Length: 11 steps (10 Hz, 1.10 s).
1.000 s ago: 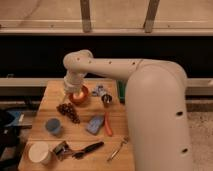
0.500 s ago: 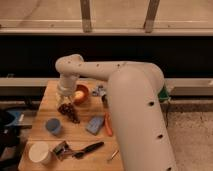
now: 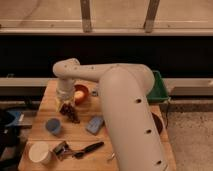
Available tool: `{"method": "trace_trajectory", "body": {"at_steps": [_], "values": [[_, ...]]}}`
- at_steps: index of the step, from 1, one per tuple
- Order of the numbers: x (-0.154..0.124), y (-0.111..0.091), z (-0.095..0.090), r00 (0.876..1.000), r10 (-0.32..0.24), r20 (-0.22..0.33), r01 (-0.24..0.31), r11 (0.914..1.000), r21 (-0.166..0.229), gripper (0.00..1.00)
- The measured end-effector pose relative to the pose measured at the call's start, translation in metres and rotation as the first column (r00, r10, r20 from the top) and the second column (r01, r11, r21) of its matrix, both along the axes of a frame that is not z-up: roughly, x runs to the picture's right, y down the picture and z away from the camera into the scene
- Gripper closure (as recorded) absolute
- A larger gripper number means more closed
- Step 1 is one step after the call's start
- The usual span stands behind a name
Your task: Place grapes in paper cup
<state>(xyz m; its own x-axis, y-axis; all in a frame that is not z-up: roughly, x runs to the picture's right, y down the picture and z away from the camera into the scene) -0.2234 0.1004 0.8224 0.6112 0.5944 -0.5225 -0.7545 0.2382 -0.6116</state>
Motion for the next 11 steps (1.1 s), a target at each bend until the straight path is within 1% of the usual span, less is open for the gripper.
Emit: {"method": "trace_trajectory", "body": {"at_steps": [3, 4, 5, 6, 7, 8, 11], "values": [[-0.004, 0.007, 0.013, 1.0, -0.025, -0.014, 0.025, 0.9996, -0.012, 0.35], [-0.006, 0.011, 0.018, 0.998, -0.055, -0.029, 0.055, 0.9984, -0.017, 0.35], [-0.012, 0.016, 0.021, 0.995, -0.089, -0.047, 0.089, 0.9958, -0.022, 0.35], [-0.01, 0.019, 0.024, 0.992, -0.107, -0.064, 0.105, 0.9941, -0.028, 0.35], [-0.005, 0.021, 0.029, 0.986, -0.133, -0.096, 0.131, 0.991, -0.028, 0.35], [-0.006, 0.023, 0.029, 0.981, -0.154, -0.114, 0.152, 0.9879, -0.028, 0.35], [0.003, 0.027, 0.039, 0.975, -0.165, -0.149, 0.163, 0.9862, -0.03, 0.35]]}}
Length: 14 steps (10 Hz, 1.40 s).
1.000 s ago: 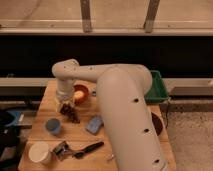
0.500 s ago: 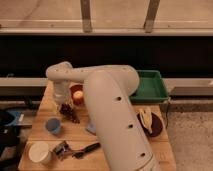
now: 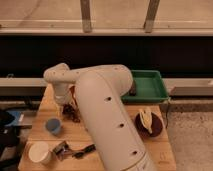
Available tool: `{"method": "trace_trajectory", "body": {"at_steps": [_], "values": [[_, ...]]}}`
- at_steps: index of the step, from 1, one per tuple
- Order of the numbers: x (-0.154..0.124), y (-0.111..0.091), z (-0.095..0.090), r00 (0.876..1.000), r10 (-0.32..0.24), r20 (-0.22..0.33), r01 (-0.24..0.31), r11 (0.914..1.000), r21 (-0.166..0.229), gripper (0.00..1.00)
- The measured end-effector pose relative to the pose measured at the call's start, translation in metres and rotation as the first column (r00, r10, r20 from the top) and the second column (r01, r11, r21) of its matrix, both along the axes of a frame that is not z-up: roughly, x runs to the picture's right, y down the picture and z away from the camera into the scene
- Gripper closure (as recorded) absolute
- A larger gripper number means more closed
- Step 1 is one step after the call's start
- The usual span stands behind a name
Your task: Place grapes in paper cup
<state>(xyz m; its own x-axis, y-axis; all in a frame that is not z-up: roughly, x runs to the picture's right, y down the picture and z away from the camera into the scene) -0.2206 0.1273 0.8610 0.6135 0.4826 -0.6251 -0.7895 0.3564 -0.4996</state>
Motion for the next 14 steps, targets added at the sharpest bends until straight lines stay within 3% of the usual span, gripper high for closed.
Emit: {"method": "trace_trajectory", "body": {"at_steps": [2, 3, 9, 12, 14], "values": [[0.0, 0.004, 0.007, 1.0, 0.013, -0.007, -0.013, 0.9999, 0.0, 0.36], [0.002, 0.005, 0.01, 1.0, 0.028, -0.006, -0.028, 0.9996, 0.002, 0.42], [0.011, 0.003, 0.009, 0.995, 0.102, 0.004, -0.102, 0.9946, 0.019, 0.99], [0.009, -0.005, 0.001, 0.988, 0.147, 0.042, -0.149, 0.9883, 0.033, 1.0], [0.008, -0.021, -0.012, 0.981, 0.173, 0.087, -0.178, 0.9826, 0.054, 1.0]]}}
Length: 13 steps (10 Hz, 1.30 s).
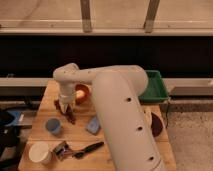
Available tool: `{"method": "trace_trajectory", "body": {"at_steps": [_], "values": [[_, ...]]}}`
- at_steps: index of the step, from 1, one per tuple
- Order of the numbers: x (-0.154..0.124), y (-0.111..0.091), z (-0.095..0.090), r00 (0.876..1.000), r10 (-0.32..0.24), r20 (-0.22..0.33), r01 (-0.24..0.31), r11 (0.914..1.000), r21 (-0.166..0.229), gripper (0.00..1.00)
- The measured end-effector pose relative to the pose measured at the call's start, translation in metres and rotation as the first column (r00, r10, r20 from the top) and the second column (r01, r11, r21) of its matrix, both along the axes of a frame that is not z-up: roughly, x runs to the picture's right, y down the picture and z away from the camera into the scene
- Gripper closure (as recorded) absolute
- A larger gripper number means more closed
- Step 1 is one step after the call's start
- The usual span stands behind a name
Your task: Place grapes in paper cup
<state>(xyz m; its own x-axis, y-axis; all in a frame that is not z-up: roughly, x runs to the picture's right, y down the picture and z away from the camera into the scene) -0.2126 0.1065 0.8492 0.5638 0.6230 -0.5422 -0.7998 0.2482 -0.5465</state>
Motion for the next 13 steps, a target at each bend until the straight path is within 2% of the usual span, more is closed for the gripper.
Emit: {"method": "trace_trajectory", "body": {"at_steps": [3, 6, 7, 9, 11, 13], "values": [[0.002, -0.031, -0.023, 0.994, 0.067, 0.083, -0.072, 0.9961, 0.051, 1.0], [-0.01, -0.064, -0.061, 0.981, 0.068, 0.181, -0.088, 0.9905, 0.106, 1.0], [-0.017, -0.074, -0.076, 0.972, 0.055, 0.229, -0.086, 0.9882, 0.127, 1.0], [-0.03, -0.078, -0.1, 0.948, 0.02, 0.317, -0.074, 0.9842, 0.161, 1.0], [-0.041, -0.072, -0.124, 0.924, 0.0, 0.382, -0.073, 0.9815, 0.177, 1.0], [-0.044, -0.058, -0.148, 0.888, 0.006, 0.46, -0.091, 0.9822, 0.164, 1.0]]}}
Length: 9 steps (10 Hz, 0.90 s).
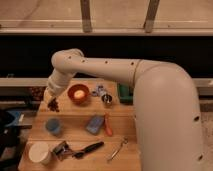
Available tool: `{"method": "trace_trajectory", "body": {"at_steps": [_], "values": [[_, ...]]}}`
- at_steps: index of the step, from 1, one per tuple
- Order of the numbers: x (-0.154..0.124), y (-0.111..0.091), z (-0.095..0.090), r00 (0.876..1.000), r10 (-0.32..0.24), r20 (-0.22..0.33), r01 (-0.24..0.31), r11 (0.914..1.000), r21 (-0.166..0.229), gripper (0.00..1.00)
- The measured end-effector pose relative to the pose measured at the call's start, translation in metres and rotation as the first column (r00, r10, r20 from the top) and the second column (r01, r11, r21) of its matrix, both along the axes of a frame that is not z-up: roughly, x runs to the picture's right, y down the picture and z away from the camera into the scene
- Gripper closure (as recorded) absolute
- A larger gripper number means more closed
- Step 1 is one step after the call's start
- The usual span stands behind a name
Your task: Place grapes in paper cup
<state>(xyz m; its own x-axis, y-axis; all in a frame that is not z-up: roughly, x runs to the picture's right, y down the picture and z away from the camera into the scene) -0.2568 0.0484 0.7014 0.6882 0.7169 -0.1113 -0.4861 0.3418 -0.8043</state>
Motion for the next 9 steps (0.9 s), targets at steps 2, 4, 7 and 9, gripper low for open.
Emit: {"method": "trace_trajectory", "body": {"at_steps": [2, 4, 7, 9], "values": [[-0.005, 0.011, -0.012, 0.998, -0.007, 0.063, 0.008, 0.9998, -0.017, 1.0], [-0.006, 0.011, -0.013, 0.998, -0.009, 0.066, 0.01, 0.9998, -0.018, 1.0], [-0.006, 0.012, -0.013, 0.998, -0.01, 0.066, 0.011, 0.9998, -0.019, 1.0], [-0.008, 0.021, -0.013, 0.997, -0.022, 0.073, 0.024, 0.9993, -0.028, 1.0]]}}
